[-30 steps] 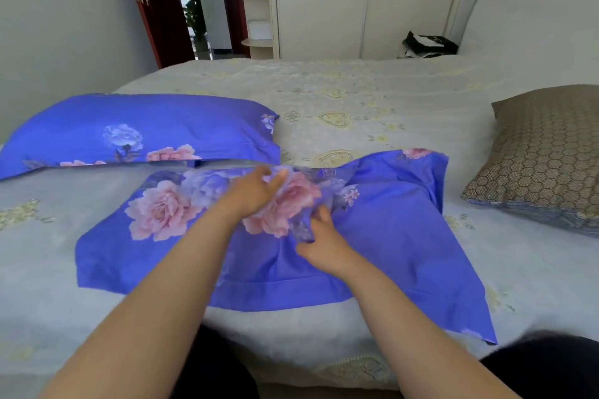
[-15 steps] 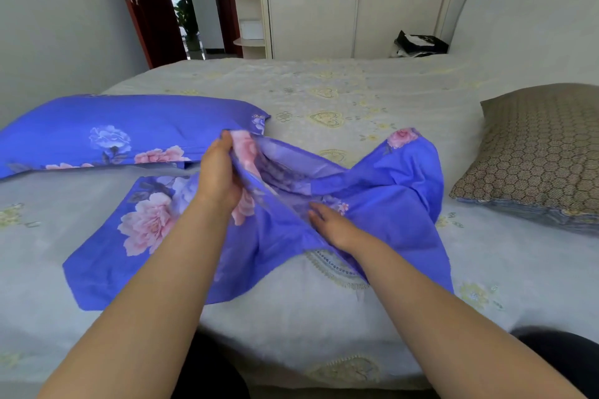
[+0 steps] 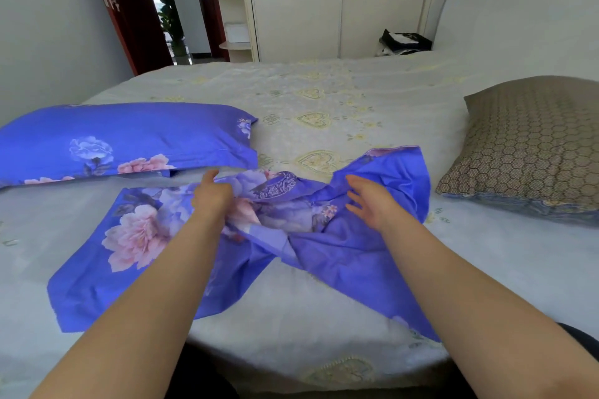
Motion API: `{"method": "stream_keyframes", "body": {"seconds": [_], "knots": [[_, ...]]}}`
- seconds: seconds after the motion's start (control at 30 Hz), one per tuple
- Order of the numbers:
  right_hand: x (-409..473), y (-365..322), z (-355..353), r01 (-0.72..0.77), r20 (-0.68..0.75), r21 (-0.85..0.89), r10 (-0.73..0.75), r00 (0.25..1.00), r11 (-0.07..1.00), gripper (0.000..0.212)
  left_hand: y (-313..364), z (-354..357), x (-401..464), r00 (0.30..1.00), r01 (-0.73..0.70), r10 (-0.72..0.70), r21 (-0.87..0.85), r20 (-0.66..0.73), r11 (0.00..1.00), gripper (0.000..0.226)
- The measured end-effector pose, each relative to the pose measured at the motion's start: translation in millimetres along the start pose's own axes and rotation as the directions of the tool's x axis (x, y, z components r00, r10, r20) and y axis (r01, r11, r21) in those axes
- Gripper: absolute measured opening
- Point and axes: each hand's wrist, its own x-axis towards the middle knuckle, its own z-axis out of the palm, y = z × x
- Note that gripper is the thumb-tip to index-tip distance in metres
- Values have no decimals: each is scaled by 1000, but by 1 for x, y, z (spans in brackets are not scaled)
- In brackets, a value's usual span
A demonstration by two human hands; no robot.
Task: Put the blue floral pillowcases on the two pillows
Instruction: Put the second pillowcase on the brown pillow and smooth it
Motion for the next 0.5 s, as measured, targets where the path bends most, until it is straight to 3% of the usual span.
{"method": "stream_keyframes", "body": {"seconds": [0.07, 0.13, 0.2, 0.23, 0.27, 0.33, 0.4, 0.43, 0.5], "knots": [[2, -6, -19, 180, -109, -286, -219, 970, 941, 31, 17, 15, -10, 980, -172, 191, 252, -50, 952, 54], [2, -7, -49, 259, -221, -684, -532, 818, 682, 37, 34, 33, -28, 913, -374, 406, 315, -41, 872, 49], [-1, -9, -87, 113, -269, -902, -746, 609, 417, 48, 46, 59, -46, 839, -533, 544, 241, 23, 811, 44], [0, -11, -108, 4, -288, -938, -785, 548, 347, 56, 50, 73, -56, 829, -558, 553, 159, 80, 814, 40], [-1, -14, -127, -109, -290, -955, -779, 556, 277, 64, 52, 85, -64, 837, -542, 531, 63, 132, 838, 36], [-3, -22, -164, -333, -290, -940, -669, 684, 67, 77, 51, 107, -80, 851, -485, 489, -68, 192, 872, 27], [-3, -28, -196, -452, -280, -882, -617, 735, -137, 78, 48, 124, -96, 848, -487, 495, -91, 189, 869, 23], [-3, -33, -205, -472, -261, -862, -636, 726, -186, 77, 46, 131, -101, 847, -484, 497, -113, 190, 868, 23], [1, -48, -215, -455, -219, -880, -736, 641, -135, 62, 43, 143, -107, 840, -472, 500, -169, 211, 865, 27]]}}
